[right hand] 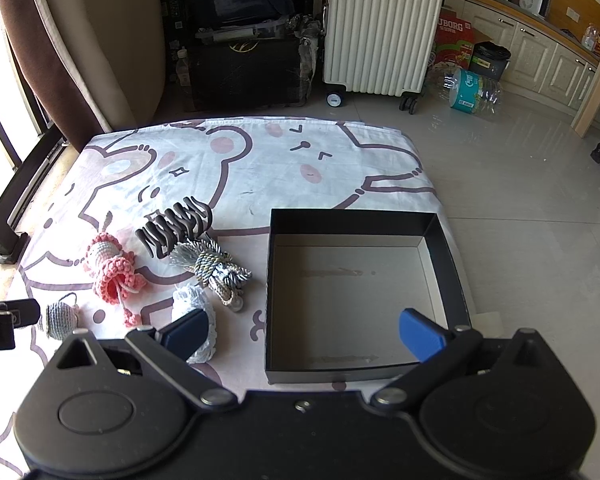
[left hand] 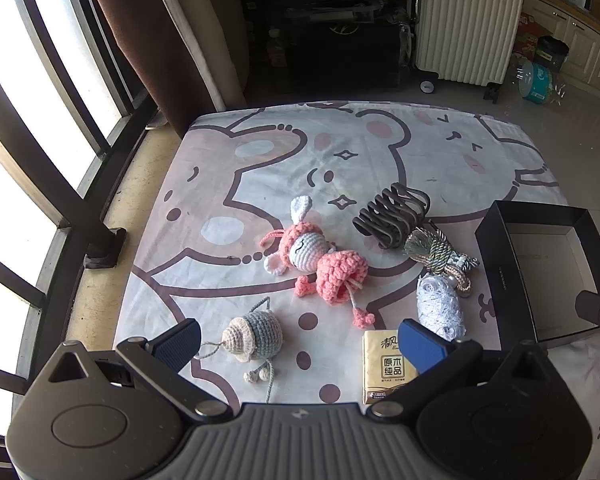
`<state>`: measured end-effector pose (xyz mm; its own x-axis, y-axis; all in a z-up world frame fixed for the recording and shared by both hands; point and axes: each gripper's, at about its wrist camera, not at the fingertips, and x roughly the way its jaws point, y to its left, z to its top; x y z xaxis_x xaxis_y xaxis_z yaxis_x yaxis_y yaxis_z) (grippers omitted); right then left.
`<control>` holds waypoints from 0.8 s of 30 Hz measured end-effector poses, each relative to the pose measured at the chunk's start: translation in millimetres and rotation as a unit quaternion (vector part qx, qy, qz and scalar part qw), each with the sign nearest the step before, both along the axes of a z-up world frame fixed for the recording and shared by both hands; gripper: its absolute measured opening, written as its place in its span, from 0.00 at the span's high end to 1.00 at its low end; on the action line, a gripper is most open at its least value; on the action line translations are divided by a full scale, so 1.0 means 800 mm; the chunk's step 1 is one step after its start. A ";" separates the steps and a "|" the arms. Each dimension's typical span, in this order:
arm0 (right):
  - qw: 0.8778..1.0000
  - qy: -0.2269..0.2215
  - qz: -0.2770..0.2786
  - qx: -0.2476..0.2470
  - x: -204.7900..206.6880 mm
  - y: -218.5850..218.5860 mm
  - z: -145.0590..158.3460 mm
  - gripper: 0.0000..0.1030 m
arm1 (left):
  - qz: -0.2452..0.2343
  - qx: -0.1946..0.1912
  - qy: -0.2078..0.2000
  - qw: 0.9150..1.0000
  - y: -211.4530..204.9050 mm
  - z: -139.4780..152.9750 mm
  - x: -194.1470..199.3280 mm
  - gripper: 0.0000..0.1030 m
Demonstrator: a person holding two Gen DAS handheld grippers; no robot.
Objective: Organize objects
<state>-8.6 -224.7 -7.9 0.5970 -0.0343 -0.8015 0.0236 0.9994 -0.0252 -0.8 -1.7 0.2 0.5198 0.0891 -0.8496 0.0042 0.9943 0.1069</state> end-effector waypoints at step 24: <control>1.000 0.000 -0.001 0.000 0.001 0.001 -0.001 0.00 | -0.003 -0.012 0.002 1.000 -0.001 0.000 -0.001 0.00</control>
